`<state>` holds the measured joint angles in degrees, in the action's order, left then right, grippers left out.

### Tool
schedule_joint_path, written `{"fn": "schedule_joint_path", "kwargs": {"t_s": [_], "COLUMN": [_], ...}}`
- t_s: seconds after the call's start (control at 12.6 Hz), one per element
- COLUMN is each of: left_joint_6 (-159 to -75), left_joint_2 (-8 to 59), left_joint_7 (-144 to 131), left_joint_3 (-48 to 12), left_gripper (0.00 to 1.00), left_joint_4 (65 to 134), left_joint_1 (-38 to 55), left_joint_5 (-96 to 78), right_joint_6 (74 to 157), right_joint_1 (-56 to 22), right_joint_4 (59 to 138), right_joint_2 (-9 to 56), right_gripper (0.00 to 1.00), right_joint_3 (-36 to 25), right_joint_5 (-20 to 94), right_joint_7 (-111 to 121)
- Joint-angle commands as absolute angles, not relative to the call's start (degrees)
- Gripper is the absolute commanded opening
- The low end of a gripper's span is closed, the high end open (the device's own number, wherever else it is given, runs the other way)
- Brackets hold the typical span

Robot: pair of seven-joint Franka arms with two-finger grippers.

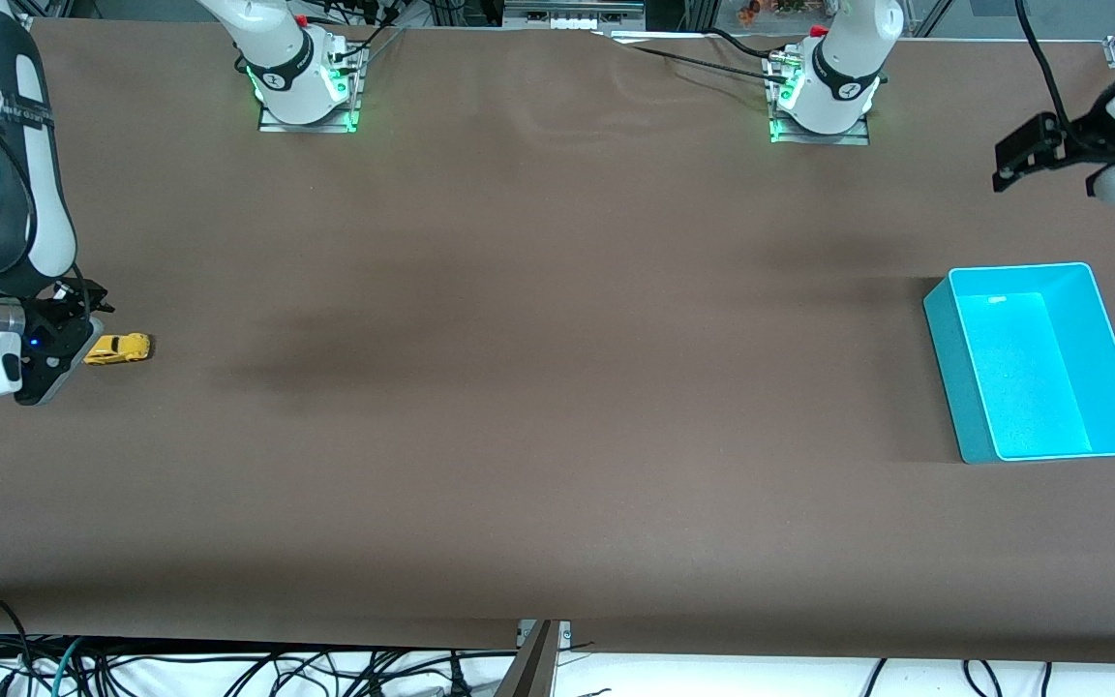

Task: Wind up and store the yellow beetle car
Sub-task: 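Lower the open right gripper over the yellow beetle car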

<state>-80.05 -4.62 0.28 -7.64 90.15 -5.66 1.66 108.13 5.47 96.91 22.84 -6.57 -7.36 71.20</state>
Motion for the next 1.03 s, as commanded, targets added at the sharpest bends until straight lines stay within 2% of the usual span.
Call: {"fn": "schedule_joint_path", "kwargs": {"t_s": [0.0, 0.55, 0.95], "left_joint_6": [-81.4, -80.3, -79.5], "left_joint_2": [-5.3, -2.6, -2.8], "left_joint_7": [0.4, 0.5, 0.4], "left_joint_3": [-3.3, -3.3, -3.6], "left_gripper": [1.00, 1.00, 1.00], "left_joint_4": [92.0, 90.0, 89.7], "left_joint_1": [-3.5, -5.3, -5.2], "left_joint_5": [2.2, 1.1, -1.0], "right_joint_6": [114.3, 122.0, 125.4], "right_joint_1": [8.3, 16.7, 17.8], "right_joint_4": [102.7, 103.4, 104.0], "right_joint_2": [21.1, 27.0, 29.4], "right_gripper": [1.00, 1.00, 0.99], "right_joint_3": [-6.1, -5.9, -5.9], "right_joint_5": [-8.1, -6.5, -2.4], "right_joint_7": [81.4, 102.5, 115.6]}}
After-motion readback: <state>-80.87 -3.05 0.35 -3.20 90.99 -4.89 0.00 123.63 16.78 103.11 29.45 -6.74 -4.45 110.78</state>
